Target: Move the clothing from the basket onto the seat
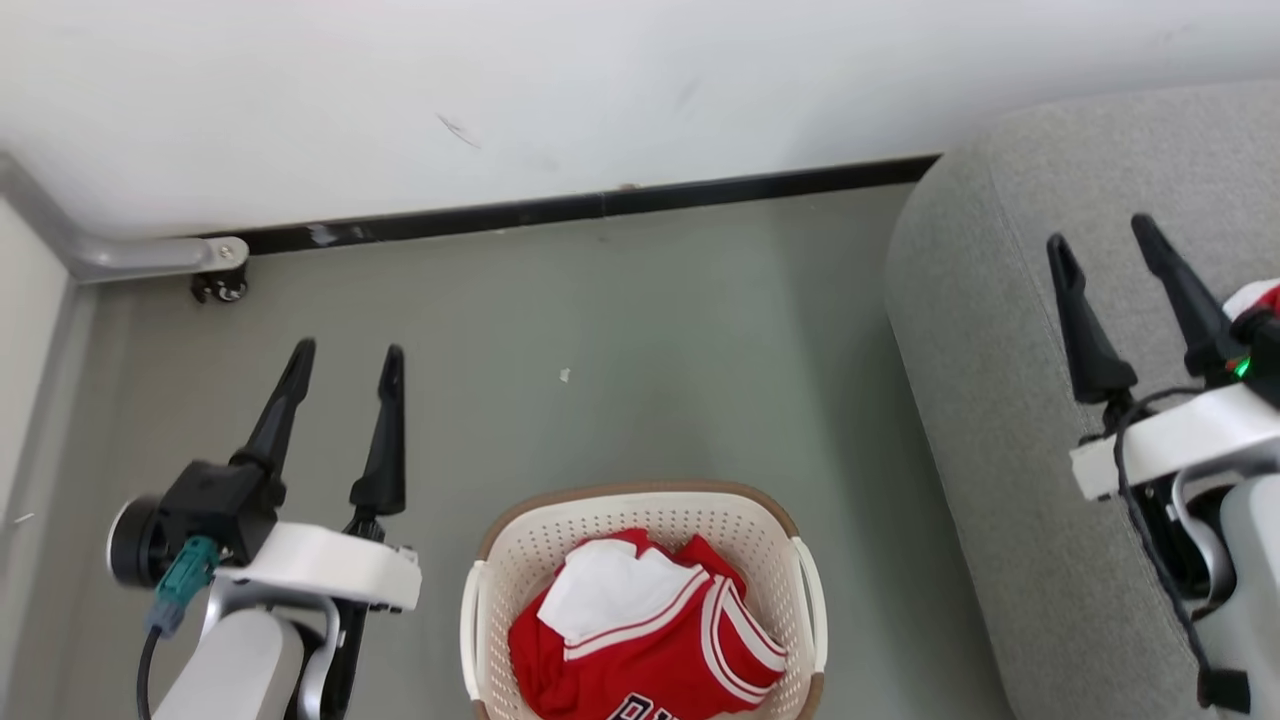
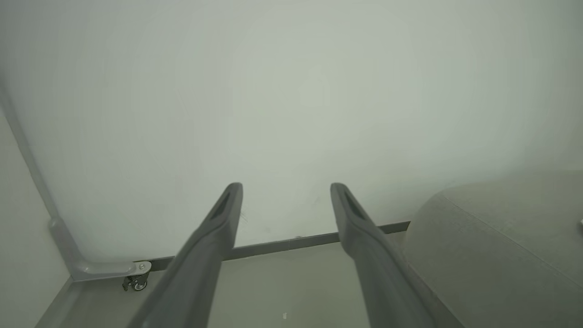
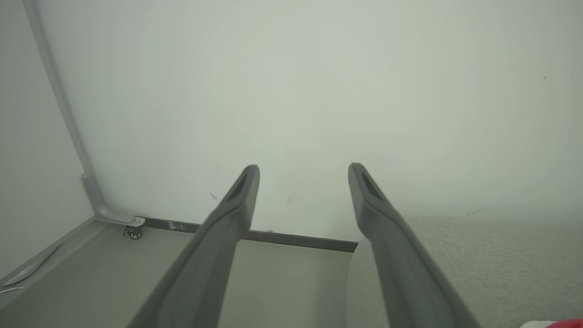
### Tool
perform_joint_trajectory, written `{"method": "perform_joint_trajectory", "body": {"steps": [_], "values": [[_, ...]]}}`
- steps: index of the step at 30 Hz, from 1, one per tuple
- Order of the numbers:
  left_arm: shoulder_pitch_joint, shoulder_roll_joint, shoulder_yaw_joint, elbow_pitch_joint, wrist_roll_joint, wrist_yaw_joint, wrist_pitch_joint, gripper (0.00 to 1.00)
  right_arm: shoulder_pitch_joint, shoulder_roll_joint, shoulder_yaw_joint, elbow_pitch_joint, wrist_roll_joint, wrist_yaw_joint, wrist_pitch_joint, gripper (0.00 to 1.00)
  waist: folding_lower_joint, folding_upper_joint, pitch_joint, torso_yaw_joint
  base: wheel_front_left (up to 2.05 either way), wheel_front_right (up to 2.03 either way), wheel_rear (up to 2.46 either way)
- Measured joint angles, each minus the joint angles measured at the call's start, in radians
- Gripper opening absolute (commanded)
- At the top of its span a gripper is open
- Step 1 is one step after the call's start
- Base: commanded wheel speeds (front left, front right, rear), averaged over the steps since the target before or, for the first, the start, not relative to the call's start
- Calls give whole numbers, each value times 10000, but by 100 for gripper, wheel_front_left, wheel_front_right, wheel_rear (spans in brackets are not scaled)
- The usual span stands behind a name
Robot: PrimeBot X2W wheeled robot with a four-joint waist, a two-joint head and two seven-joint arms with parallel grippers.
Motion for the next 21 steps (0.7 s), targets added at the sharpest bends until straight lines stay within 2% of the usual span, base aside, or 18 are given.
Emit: {"method": "perform_joint_trajectory", "body": {"steps": [7, 21], "values": [[874, -107, 330, -52, 247, 186, 0, 100, 748, 311, -207, 56, -918, 0, 0, 100, 0, 0, -470, 290, 0, 0, 0], [2048, -226, 642, -69, 740, 309, 0, 100, 2639, 1561, -748, -128, -1352, 0, 0, 100, 0, 0, -1406, 704, 0, 0, 0]]}}
